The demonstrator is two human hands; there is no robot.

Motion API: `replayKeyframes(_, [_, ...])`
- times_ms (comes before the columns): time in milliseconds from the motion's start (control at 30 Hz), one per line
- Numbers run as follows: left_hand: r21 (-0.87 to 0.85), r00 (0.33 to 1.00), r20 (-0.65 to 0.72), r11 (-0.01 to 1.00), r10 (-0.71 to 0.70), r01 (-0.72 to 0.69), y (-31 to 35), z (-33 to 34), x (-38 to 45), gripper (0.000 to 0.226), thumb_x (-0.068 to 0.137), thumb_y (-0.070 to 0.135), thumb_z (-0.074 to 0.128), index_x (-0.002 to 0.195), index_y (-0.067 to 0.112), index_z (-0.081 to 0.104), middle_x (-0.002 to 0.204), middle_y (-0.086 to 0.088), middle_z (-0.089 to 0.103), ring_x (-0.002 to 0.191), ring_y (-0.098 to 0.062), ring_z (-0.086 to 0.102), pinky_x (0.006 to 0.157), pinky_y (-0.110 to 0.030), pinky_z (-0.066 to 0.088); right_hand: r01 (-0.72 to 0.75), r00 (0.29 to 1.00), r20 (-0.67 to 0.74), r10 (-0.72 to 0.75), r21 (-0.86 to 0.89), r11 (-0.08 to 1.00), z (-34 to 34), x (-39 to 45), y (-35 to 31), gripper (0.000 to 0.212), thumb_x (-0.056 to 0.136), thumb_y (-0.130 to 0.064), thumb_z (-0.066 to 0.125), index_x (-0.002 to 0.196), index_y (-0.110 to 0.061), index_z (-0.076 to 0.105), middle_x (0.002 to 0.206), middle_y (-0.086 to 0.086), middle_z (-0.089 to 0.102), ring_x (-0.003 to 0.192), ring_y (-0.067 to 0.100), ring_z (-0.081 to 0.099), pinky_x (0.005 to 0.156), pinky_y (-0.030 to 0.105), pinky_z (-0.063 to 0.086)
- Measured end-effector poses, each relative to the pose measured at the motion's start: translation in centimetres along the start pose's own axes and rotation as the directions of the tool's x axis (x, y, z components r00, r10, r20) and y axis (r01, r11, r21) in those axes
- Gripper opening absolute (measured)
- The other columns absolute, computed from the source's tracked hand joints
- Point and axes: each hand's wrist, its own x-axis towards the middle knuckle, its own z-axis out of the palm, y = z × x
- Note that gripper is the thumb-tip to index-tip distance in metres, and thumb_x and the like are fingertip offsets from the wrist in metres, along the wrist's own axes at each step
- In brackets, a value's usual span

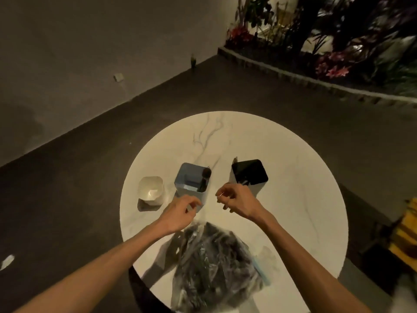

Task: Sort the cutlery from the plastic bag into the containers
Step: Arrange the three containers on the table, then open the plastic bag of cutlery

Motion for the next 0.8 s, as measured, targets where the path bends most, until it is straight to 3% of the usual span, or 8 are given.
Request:
replayKeyframes(167, [0.043, 0.991, 0.133, 0.999, 0.025, -0.030, 3.1, 5.5, -0.4, 0.018, 0.101, 0.027, 0.055, 0.116, 0.030, 0.066, 0.118, 0.005, 0.061, 0.096, -0.010, 0.060, 0.093, -0.031, 0.054, -0.176, 0.980, -0.073, 0.183, 0.093, 0.980, -0.3, -5.7, 5.9, 0.013, 0.096, -0.022, 0.062, 0.102, -0.016, 0.073, 0.089, -0.001, 0.075, 0.071, 0.013, 0.072, 0.064, 0.029, 0.062])
replayKeyframes(400, [0.005, 0.965, 0.235, 0.993, 0.113, -0.117, 3.4, 12.2, 0.7, 0.017, 0.100, 0.024, 0.058, 0.112, 0.028, 0.068, 0.117, 0.003, 0.064, 0.096, -0.008, 0.062, 0.091, -0.025, 0.052, -0.314, 0.930, -0.138, 0.340, 0.182, 0.932, 3.8, -10.9, 12.7, 0.012, 0.093, -0.022, 0.063, 0.099, -0.017, 0.073, 0.091, -0.003, 0.075, 0.068, 0.013, 0.072, 0.063, 0.028, 0.060])
replayKeyframes(500, [-0.069, 0.948, 0.271, 0.986, 0.165, -0.152, 2.8, 15.5, 2.8, 0.017, 0.099, 0.023, 0.060, 0.112, 0.026, 0.069, 0.112, 0.009, 0.065, 0.095, -0.003, 0.062, 0.089, -0.019, 0.053, -0.296, 0.922, -0.203, 0.331, 0.186, 0.937, 6.3, -11.1, 16.6, 0.013, 0.094, -0.030, 0.065, 0.100, -0.023, 0.074, 0.094, -0.010, 0.073, 0.074, 0.010, 0.070, 0.068, 0.028, 0.058])
replayKeyframes(600, [-0.148, 0.912, 0.355, 0.975, 0.207, -0.164, 2.0, 18.8, 4.3, 0.011, 0.092, 0.036, 0.069, 0.096, 0.026, 0.074, 0.090, 0.012, 0.073, 0.079, -0.004, 0.069, 0.083, -0.028, 0.061, -0.254, 0.911, -0.277, 0.304, 0.202, 0.946, 8.5, -11.1, 19.6, 0.014, 0.095, -0.034, 0.064, 0.100, -0.026, 0.075, 0.094, -0.014, 0.073, 0.078, 0.006, 0.068, 0.069, 0.024, 0.057])
replayKeyframes(700, [-0.172, 0.838, 0.484, 0.966, 0.254, -0.193, 1.2, 20.7, 5.9, 0.041, 0.088, 0.054, 0.069, 0.077, 0.015, 0.071, 0.068, 0.003, 0.068, 0.057, -0.012, 0.064, 0.066, -0.031, 0.058, -0.183, 0.911, -0.332, 0.246, 0.211, 0.960, 9.3, -10.4, 22.1, 0.015, 0.097, -0.031, 0.065, 0.103, -0.021, 0.075, 0.095, -0.011, 0.073, 0.077, 0.008, 0.069, 0.062, 0.020, 0.056])
replayKeyframes(800, [-0.234, 0.811, 0.477, 0.939, 0.338, -0.253, 0.4, 22.5, 7.6, 0.055, 0.088, 0.057, 0.067, 0.078, 0.003, 0.067, 0.063, -0.013, 0.061, 0.047, -0.019, 0.051, 0.059, -0.034, 0.047, -0.099, 0.911, -0.382, 0.158, 0.170, 0.981, 10.8, -9.4, 24.9, 0.018, 0.095, -0.030, 0.065, 0.108, -0.021, 0.074, 0.100, -0.009, 0.073, 0.084, 0.006, 0.070, 0.070, 0.017, 0.055])
